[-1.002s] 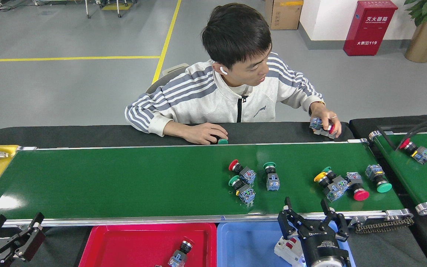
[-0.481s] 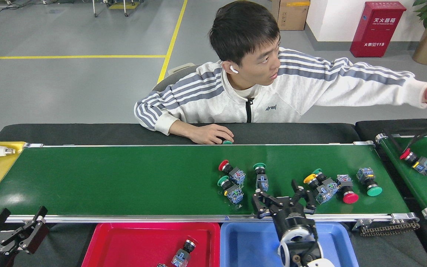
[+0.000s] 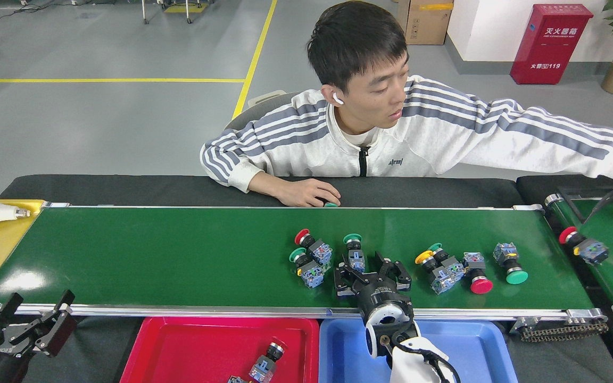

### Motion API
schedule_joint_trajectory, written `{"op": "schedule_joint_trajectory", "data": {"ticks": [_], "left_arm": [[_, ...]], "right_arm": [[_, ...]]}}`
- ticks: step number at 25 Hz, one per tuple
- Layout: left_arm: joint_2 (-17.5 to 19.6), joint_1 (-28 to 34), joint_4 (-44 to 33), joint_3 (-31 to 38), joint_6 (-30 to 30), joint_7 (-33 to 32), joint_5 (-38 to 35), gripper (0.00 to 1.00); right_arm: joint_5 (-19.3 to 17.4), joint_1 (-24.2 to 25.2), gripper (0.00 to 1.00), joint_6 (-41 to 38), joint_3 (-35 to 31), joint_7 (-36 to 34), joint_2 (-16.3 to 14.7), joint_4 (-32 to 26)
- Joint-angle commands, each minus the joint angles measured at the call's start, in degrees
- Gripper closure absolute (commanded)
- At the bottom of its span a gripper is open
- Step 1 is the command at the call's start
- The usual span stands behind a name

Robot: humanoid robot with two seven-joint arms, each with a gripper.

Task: Pick switch part from conveyor to tray

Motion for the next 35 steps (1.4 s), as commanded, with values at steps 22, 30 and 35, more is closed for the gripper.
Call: {"op": "schedule_joint_trajectory", "data": {"ticks": [22,30,35], "left_arm": [[-4.0,-5.27,-2.59,-6.31,-0.03,-0.17,-8.5,0.0],[-10.85,-9.57,-3.38,-15.71,0.67,-1.67,-17.99,0.0],[-13.05,-11.77,-2.32,-20.37,0.67,-2.63,-19.57,0.0]], "right_arm": [[-0.64,21.21,0.01,-16.35,-7.03,-2.69,-4.09,-29.44],[-0.55,24.9,0.01,-11.16,-14.14,-4.98,-3.91,-30.41],[2.08,21.56,0.02,-8.96,-10.63,-3.75,-2.77,-27.25]]}}
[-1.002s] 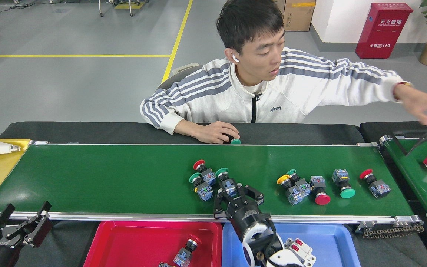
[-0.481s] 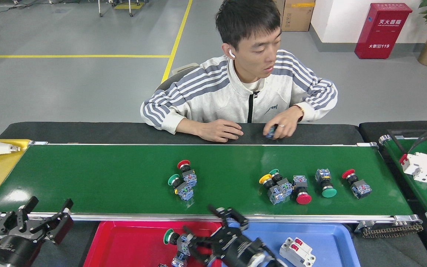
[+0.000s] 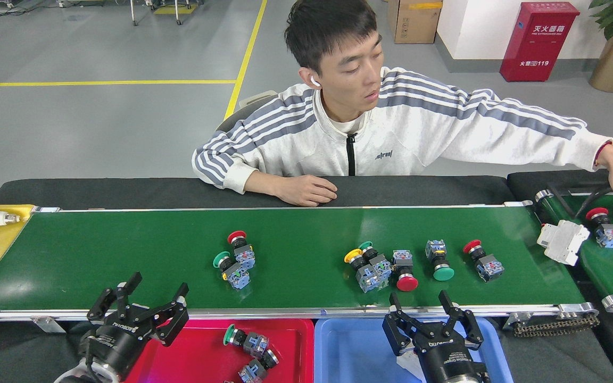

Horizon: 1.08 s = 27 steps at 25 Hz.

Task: Pick switch part from conveyor to tray

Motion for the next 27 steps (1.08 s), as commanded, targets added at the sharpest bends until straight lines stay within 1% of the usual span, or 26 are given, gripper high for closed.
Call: {"op": "schedule_joint_trajectory", "data": {"ticks": [1,4,9,12,14,16,19,25,26,27], "left_arm": [[-0.15,-1.03,0.23,-0.47,0.22,-0.39,-0.19,0.0],[-1.38,-1.47,2.07,-0.74,0.22,-0.65,-0.27,0.0],[-1.38,-3.23,5.5,-0.74,0.22,-0.83,-0.27,0.0],[-1.2,-5.25,8.14,-0.65,0.3,-0.83,-0.27,0.0],[-0.94,-6.83,10.33,-0.65,0.3,-0.83,-0.27,0.0],[-0.76,-8.15,12.44,-0.65,0.3,-0.83,-0.27,0.0],[-0.68,-9.47,14.46,-0.65,0.3,-0.83,-0.27,0.0],[-0.85,-11.84,17.1,-0.83,0.48,-0.83,-0.27,0.0],[-0.94,-12.54,18.33,-0.83,0.57,-0.83,-0.27,0.0],[-1.12,-13.42,19.39,-1.0,1.09,-0.83,-0.27,0.0]], "right_arm": [[1.08,-2.39,0.02,1.9,1.98,1.45,0.6,1.08],[1.35,-5.55,0.02,4.19,4.27,3.56,0.69,3.98],[1.43,-10.3,0.02,5.42,7.35,5.05,0.6,8.55],[1.43,-12.06,0.02,5.42,9.98,5.67,0.6,11.27],[1.43,-13.29,0.02,5.5,11.04,5.75,1.12,13.2],[1.43,-14.7,0.02,5.5,11.39,5.67,2.36,15.23],[1.43,-17.77,0.02,5.5,11.48,5.67,3.85,19.45],[0.55,-25.07,0.02,5.86,13.94,5.32,3.94,28.68],[0.38,-25.95,0.03,6.03,14.11,5.32,3.94,29.91],[0.2,-26.56,0.08,6.03,14.73,5.32,3.94,30.87]]}}
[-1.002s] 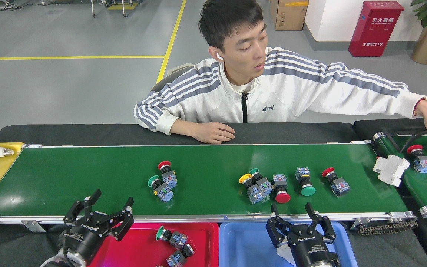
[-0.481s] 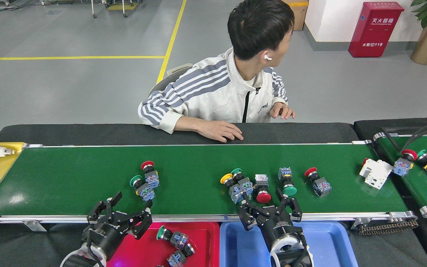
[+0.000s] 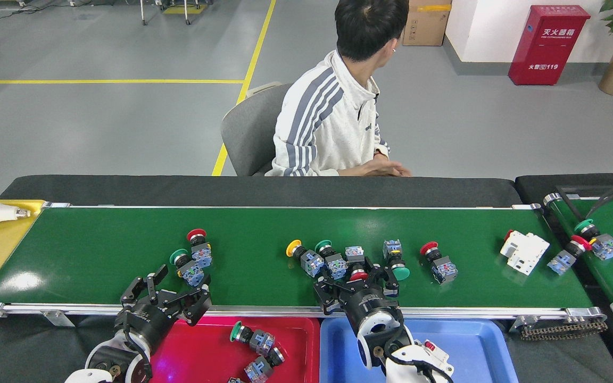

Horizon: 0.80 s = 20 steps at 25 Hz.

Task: Pick switch part from conveyor to tray

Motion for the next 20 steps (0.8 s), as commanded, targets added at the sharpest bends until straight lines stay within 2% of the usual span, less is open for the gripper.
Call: {"op": "schedule_joint_trajectory", "data": {"ticks": [1,2,3,4,5,6,8,10,12,15,17,18,20], "left_arm": [[0.11,-2.11,1.04,-0.45,1.51,0.15,-0.16,0.0],[0.11,-2.73,1.57,-0.98,2.48,0.15,-0.16,0.01],[0.11,-3.52,2.18,-1.68,3.88,0.15,-0.16,0.02],[0.2,-3.96,2.8,-2.12,4.93,0.15,-0.15,0.03],[0.2,-4.05,3.24,-2.12,5.46,0.15,-0.07,0.06],[0.29,-4.05,3.5,-2.21,5.99,0.15,-0.07,0.12],[0.46,-3.96,3.59,-2.12,6.34,0.15,-0.07,0.26],[0.64,-3.61,3.5,-2.21,6.43,0.15,-0.07,0.5],[0.81,-3.34,3.24,-2.12,6.34,0.24,0.28,0.69],[0.9,-1.5,2.63,-1.77,5.46,0.41,0.72,0.8],[1.34,-0.18,1.31,-1.6,3.53,0.68,0.64,0.81],[1.96,0.79,-0.19,-1.33,0.72,0.76,0.64,0.81],[3.71,4.3,-5.63,0.42,-8.58,0.76,0.9,0.81]], "right_arm": [[-0.2,-1.69,0.21,0.53,1.14,-0.53,0.4,1.15],[-0.28,-1.78,0.36,0.53,1.58,-0.62,0.4,1.24],[-0.28,-1.87,0.64,0.35,2.11,-0.62,0.4,1.32],[-0.28,-1.96,0.84,-0.09,2.37,-0.62,0.31,1.32],[-0.28,-1.96,0.92,-0.26,2.63,-0.62,0.31,1.32],[-0.28,-1.96,0.99,-0.7,2.98,-0.62,0.31,1.24],[-0.28,-1.78,0.99,-0.97,3.07,-0.62,0.23,0.88],[-0.28,-1.43,0.99,-1.14,3.07,-0.62,0.05,-0.52],[-0.28,0.59,0.99,-2.37,3.07,-0.62,-0.21,-4.82],[-0.28,7.79,0.99,-11.15,3.16,-0.44,-1.62,-15.28],[-0.28,13.07,0.98,-17.4,3.16,-0.35,-3.11,-22.06],[-0.2,15.89,0.89,-21.09,3.25,-0.35,-3.82,-25.31],[-0.02,20.45,0.0,-27.41,4.56,-0.27,-4.87,-29.96]]}}
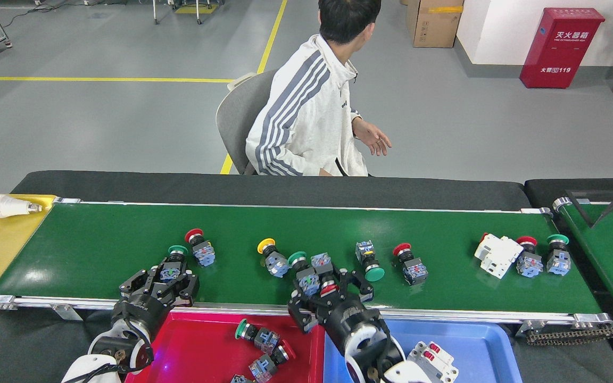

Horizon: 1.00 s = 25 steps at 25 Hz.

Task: Pick switch part from conveyor to tray
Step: 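Grasp the white switch block on the belt with the right gripper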

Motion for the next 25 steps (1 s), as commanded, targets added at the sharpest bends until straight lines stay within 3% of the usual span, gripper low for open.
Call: {"op": "schedule_joint_trajectory", "data": {"ticks": [1,4,6,7,8,11,13,14,18,21,25], "left_arm": [[1.47,2.39,-5.19,2.38,-11.03,0.51,0.53,0.81],[1.47,9.5,-11.51,8.61,-28.68,0.42,0.44,0.75],[1.03,11.97,-12.92,10.64,-31.42,0.07,0.26,0.46],[0.85,12.76,-13.27,10.99,-31.42,0.07,0.09,0.18],[0.68,13.03,-13.36,11.08,-31.42,0.07,0.0,0.0],[0.68,13.2,-13.18,11.34,-27.82,0.15,0.0,0.0],[0.59,13.2,-13.36,12.49,-25.27,0.15,0.26,0.0],[0.59,13.2,-13.36,13.45,-22.54,0.15,0.26,0.0],[0.5,13.2,-12.83,16.0,-7.53,0.15,0.53,0.0],[0.77,12.76,-12.66,17.06,5.32,0.24,0.53,0.0],[0.85,10.65,-10.9,16.53,5.49,0.24,0.44,0.0]], "right_arm": [[0.05,1.58,0.0,-8.45,0.93,-0.06,-0.68,-3.48],[-0.04,1.93,0.0,-10.91,0.75,0.03,-0.5,-3.83],[-0.22,1.75,0.0,-10.65,0.31,0.03,-0.59,-4.09],[-0.3,1.75,0.0,-10.56,-1.0,-0.14,-0.94,-4.44],[-0.3,2.11,0.0,-10.38,-3.82,-0.14,-1.3,-5.06],[-0.39,5.09,0.01,-9.86,-16.28,-0.76,-0.42,-7.69],[-0.74,7.55,0.01,-7.48,-25.0,-2.17,2.13,-9.19],[-1.01,8.52,0.01,-6.34,-29.04,-3.31,3.54,-9.45],[-1.8,11.33,0.01,-0.63,-39.06,-8.49,3.71,-9.54],[-2.5,11.25,0.01,2.1,-41.61,-8.49,3.71,-9.36],[-1.19,8.0,0.01,5.96,-40.91,-6.47,3.36,-7.79]]}}
